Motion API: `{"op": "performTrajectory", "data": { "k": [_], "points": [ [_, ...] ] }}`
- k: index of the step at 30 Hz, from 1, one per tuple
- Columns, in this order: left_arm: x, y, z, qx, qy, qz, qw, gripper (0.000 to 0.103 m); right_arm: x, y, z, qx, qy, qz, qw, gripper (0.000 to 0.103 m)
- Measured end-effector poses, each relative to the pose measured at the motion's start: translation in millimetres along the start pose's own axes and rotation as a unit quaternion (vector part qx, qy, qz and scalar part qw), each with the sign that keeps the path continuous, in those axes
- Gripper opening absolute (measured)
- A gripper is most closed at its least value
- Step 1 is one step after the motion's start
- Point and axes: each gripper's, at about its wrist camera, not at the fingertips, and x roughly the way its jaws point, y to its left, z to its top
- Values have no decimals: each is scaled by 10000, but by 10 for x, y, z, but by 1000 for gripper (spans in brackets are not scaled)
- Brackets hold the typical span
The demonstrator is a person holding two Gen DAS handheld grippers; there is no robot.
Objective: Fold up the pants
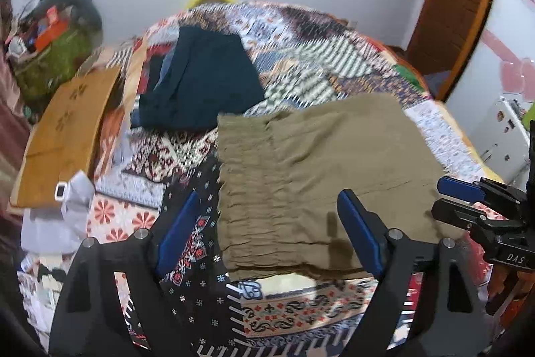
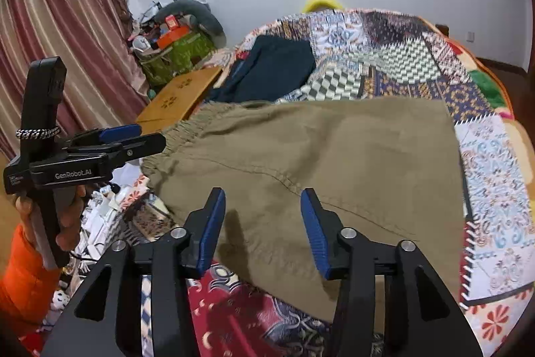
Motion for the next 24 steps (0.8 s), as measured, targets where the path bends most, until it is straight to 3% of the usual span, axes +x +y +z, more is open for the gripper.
{"op": "performTrajectory", "data": {
  "k": [6, 11, 18, 24],
  "points": [
    [233, 81, -191, 105, 178, 281, 9994, 89, 151, -278, -186, 380, 313, -122, 9987, 44],
    [234, 165, -237, -29, 159, 182, 9997, 91, -22, -417, -337, 194, 375, -515, 9978, 44],
    [209, 104, -263, 164, 81, 387, 9991, 91, -298, -819, -599, 655, 512, -1008, 9914, 44],
    [236, 162, -290, -3, 159, 263, 9995, 91, -513, -1027, -778, 1035, 475, -895, 9895, 43]
  ]
}}
